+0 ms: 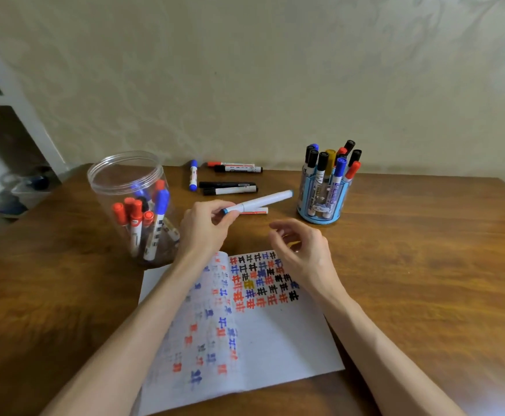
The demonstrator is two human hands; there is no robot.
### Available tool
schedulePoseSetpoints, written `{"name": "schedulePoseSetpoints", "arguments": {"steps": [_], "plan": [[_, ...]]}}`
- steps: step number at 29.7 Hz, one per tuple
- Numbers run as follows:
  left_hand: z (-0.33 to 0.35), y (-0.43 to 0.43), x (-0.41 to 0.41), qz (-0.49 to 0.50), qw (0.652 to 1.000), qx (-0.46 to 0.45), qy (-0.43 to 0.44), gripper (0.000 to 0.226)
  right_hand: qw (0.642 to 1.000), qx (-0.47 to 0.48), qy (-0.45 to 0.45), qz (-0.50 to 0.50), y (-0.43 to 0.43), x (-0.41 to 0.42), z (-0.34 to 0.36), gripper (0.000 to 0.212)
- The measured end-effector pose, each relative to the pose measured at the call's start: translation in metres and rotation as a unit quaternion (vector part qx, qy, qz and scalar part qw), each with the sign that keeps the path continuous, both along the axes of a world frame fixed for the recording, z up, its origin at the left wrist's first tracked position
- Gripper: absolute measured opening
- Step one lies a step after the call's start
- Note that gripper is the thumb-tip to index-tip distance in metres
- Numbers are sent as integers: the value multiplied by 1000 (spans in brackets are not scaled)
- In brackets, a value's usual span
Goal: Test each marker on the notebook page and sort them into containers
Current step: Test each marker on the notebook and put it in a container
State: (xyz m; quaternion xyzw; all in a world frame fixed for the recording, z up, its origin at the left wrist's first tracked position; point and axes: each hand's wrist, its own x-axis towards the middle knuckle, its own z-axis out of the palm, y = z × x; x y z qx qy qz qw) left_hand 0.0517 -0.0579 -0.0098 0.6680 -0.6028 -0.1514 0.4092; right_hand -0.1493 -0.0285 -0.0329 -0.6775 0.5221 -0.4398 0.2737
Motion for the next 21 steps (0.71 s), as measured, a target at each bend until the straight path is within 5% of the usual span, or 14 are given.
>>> {"name": "schedulePoseSetpoints", "arguments": {"steps": [5, 12, 21], "plan": [[-1, 50, 6, -67, 996, -7, 60, 29, 994, 63, -78, 31, 8, 6, 6, 35], [0, 67, -6, -146, 989, 22, 24, 25, 973, 84, -211, 47, 19, 12, 9, 28], [-4, 69, -24, -160, 986, 12, -43, 21, 966, 107, -219, 85, 19, 6, 13, 33]]}}
